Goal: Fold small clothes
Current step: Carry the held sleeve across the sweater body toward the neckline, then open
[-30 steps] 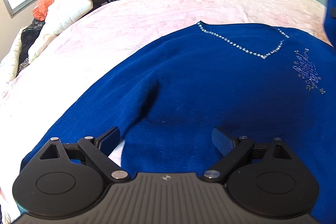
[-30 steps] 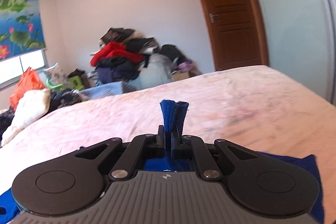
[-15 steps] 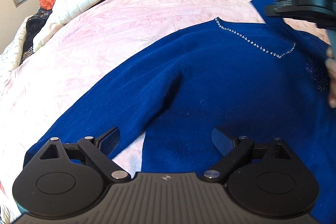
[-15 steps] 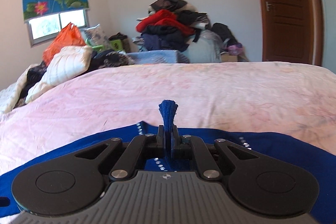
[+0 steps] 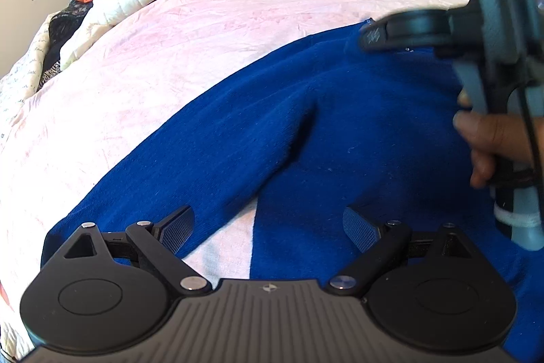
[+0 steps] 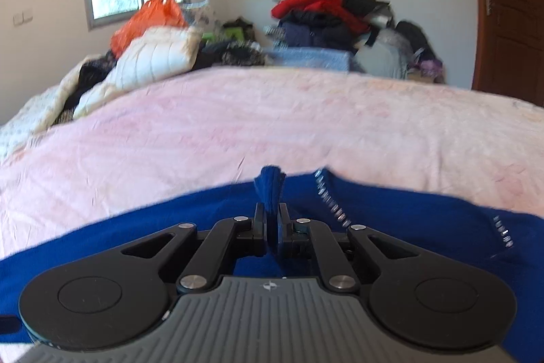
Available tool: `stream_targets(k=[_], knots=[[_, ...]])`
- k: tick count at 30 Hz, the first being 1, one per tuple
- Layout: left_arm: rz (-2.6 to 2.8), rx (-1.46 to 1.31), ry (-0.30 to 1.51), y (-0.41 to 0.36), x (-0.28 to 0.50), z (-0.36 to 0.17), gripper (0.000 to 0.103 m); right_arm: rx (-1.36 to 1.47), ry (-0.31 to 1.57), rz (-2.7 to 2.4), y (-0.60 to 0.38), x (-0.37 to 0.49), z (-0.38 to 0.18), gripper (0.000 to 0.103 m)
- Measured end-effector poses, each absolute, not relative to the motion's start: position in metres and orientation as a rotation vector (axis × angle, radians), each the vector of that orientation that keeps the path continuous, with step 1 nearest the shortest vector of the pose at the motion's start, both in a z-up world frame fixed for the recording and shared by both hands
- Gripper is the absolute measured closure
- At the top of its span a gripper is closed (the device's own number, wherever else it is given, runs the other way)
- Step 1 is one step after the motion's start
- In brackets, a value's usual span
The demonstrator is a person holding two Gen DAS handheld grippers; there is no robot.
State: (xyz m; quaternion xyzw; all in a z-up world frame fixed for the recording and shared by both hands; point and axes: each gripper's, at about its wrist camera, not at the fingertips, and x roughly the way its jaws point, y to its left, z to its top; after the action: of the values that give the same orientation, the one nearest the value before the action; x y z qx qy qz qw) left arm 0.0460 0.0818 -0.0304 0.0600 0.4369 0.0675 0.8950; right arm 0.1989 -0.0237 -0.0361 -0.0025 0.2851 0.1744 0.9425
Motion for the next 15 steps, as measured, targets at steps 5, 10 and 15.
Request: stream_targets(k=[5, 10, 15], knots=[[0.149, 0.106, 0.910, 0.088, 0.045, -0.030, 0.008, 0.163, 0.596, 0.457, -0.038, 0.182, -0.033, 0.067], [0.150, 0.092, 0.920, 0.089, 0.044, -0.030, 0.008, 0.340, 0.716, 0.471, -0.053, 0.185, -0.041, 0.067], [0.174, 0.086, 0.895, 0.101, 0.037, -0.020, 0.008, 0.322, 0.727, 0.470, -0.044, 0.171, -0.050, 0.068]])
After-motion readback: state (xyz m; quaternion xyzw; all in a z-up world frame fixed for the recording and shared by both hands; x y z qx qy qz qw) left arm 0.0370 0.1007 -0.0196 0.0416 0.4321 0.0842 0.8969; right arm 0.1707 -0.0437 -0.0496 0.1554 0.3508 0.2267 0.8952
